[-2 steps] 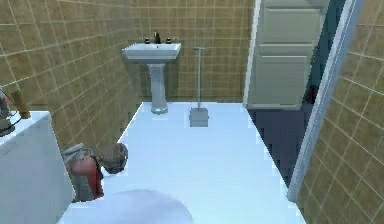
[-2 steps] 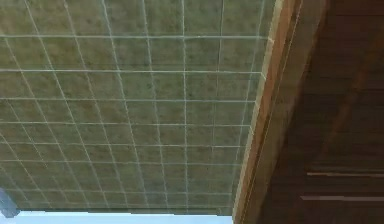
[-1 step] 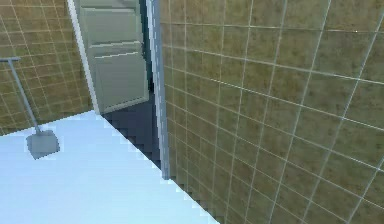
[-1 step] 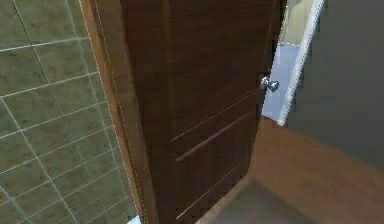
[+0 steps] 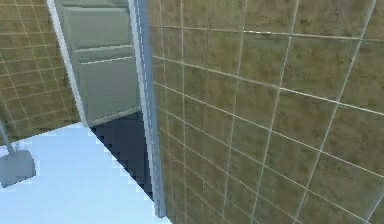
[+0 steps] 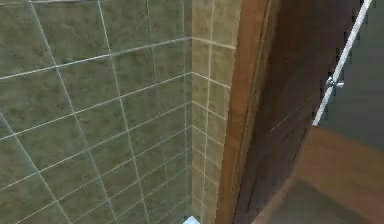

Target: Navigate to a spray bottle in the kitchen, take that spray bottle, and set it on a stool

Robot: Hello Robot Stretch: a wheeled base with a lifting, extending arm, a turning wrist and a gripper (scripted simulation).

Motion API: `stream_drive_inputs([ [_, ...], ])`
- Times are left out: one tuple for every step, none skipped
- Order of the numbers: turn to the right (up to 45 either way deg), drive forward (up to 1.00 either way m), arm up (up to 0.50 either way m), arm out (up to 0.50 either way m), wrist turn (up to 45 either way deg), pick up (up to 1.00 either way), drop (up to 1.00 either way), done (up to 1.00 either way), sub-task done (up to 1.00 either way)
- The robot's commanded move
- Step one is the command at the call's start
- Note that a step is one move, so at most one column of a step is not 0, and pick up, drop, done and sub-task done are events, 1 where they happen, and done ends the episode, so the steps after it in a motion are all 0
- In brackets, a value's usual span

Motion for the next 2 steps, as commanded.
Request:
stream_drive_inputs([
  [-30.0,0.0,0.0,0.0,0.0,0.0,0.0,0.0,0.0],
  [0.0,1.0,0.0,0.0,0.0,0.0,0.0,0.0,0.0],
])
